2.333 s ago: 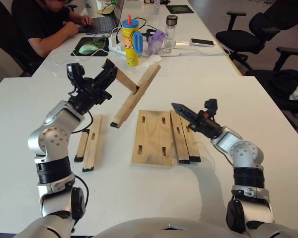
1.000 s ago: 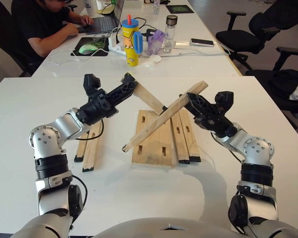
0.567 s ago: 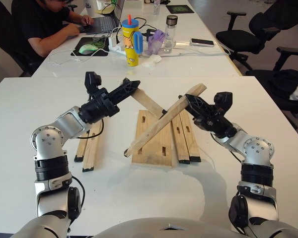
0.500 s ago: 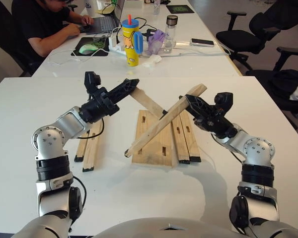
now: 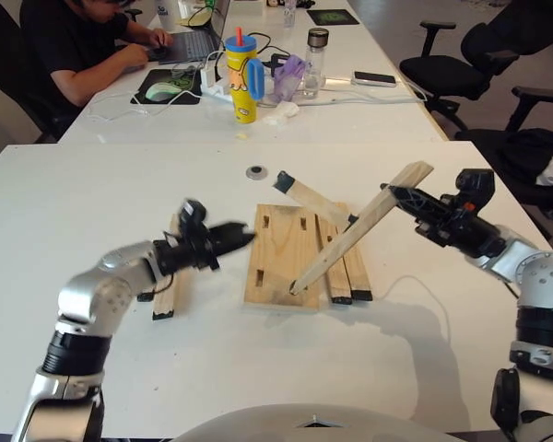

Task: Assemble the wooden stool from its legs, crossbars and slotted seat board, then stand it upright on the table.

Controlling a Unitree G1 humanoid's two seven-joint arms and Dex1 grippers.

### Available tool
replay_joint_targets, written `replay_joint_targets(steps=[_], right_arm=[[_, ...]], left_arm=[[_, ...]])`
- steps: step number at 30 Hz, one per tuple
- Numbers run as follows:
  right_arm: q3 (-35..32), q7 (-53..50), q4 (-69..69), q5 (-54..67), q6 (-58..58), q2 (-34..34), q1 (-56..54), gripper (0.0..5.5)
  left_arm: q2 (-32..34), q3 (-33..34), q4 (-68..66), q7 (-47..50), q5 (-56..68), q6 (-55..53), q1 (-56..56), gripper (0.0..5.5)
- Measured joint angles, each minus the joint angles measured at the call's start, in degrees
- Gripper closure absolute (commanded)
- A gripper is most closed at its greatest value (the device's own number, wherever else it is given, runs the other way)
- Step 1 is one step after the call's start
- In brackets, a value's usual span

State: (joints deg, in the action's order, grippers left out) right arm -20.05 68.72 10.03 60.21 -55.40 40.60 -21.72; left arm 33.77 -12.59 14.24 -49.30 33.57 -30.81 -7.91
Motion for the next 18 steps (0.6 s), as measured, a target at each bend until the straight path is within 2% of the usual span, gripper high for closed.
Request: replay_joint_targets(steps=[2,5,10,18], right_arm=[[-0.08,3.28,5.32,-2.98,2.16,4.35,-3.46,3.44],[0.34,6.96,12.9,-5.93,4.42,7.5,-9.27,3.44],[3.13,10.45,10.39,-7.56,5.56,5.48,-10.73,3.44],[7.78,11.83,9.12,-13.76,13.81,1.11,-10.71,3.44]], left_arm=[[0.69,-6.77,0.74,-4.33,-8.41,8.73,0.41,3.44],[1.23,-13.57,-2.64,-8.29,-20.56,22.24,-1.08,3.44],[-2.32,-18.99,-12.47,-3.4,-36.16,35.21,-5.98,3.44],[-6.03,-20.76,-19.96,-0.07,-41.65,37.12,-9.65,3.44]])
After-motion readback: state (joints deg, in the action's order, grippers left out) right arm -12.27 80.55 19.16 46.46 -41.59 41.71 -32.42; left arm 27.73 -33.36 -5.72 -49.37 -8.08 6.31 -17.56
